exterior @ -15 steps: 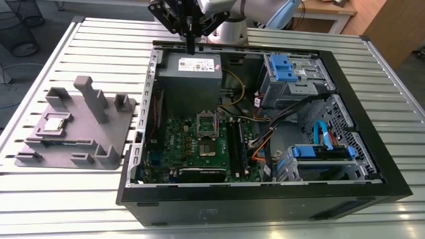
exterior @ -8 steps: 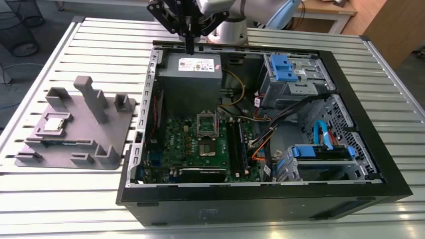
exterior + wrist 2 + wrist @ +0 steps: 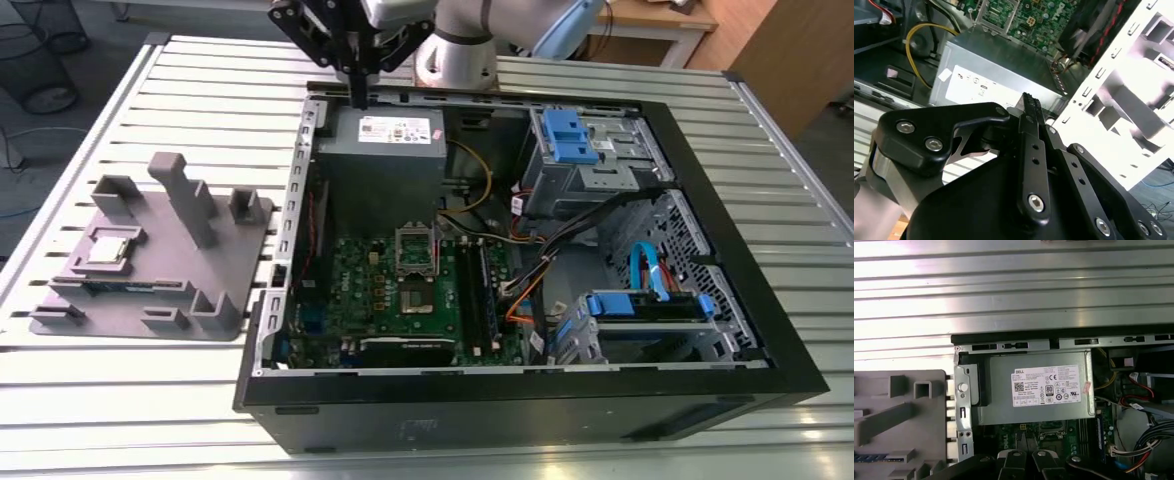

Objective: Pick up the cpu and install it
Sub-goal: 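Reach for the cpu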

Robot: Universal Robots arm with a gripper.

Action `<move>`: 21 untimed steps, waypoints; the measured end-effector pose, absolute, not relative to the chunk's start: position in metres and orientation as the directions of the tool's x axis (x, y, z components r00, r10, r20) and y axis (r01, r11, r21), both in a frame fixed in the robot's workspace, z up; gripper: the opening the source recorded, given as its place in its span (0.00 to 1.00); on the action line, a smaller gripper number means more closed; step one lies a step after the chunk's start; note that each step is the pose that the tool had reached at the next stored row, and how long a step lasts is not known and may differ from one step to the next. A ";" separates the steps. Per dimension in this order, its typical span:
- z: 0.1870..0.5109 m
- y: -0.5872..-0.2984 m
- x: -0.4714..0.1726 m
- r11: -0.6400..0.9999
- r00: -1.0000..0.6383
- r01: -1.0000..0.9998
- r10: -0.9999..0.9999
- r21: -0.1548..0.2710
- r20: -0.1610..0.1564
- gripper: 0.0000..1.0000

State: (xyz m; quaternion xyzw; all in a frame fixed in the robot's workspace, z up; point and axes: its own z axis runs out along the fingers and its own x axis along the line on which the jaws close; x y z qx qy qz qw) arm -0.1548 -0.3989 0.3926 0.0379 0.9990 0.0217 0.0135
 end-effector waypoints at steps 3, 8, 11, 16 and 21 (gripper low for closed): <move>0.392 -0.399 -0.163 0.996 -0.997 0.075 0.076 0.044 -0.026 0.11; 0.392 -0.399 -0.179 0.996 -0.997 0.075 0.076 0.044 -0.026 0.11; 0.391 -0.399 -0.191 0.996 -0.997 0.075 0.076 0.045 -0.026 0.11; 0.391 -0.399 -0.212 0.996 -0.997 0.075 0.076 0.045 -0.028 0.11; 0.390 -0.399 -0.234 0.996 -0.997 0.075 0.076 0.045 -0.029 0.11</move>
